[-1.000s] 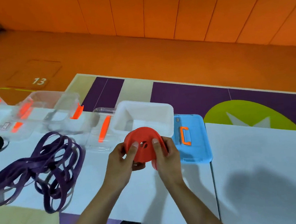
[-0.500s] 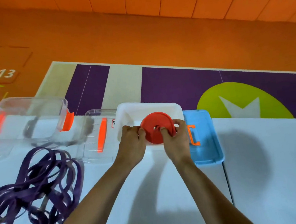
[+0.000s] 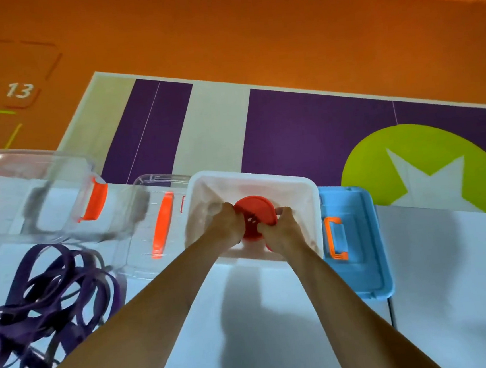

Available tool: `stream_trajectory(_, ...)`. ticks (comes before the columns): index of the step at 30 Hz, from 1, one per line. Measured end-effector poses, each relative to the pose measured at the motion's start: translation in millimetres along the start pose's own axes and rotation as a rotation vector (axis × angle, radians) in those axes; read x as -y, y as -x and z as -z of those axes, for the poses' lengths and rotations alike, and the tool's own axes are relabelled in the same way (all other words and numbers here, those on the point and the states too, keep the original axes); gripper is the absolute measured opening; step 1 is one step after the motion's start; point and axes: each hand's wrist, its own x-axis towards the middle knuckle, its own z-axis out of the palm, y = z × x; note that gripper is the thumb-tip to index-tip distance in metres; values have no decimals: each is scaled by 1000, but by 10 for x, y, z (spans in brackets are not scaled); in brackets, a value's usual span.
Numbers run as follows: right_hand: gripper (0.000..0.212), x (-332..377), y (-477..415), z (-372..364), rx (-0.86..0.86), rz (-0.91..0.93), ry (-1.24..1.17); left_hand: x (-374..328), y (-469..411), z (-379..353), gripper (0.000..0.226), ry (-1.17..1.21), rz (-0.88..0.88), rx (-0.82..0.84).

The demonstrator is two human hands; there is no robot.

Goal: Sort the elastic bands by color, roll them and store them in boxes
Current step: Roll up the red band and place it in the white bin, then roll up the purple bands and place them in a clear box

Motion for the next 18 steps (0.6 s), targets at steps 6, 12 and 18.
stream_trajectory(6, 53, -67, -242, -25, 100, -42, 52, 42, -132, -48, 33, -111, 14, 174)
stream_trajectory(12, 46, -88, -232, 76, 30, 40, 88, 34, -72, 17, 37, -235, -142, 89)
stream_trajectory(18, 44, -15, 92, 127, -72, 196, 174, 52, 336, 228, 32, -354, -365, 15)
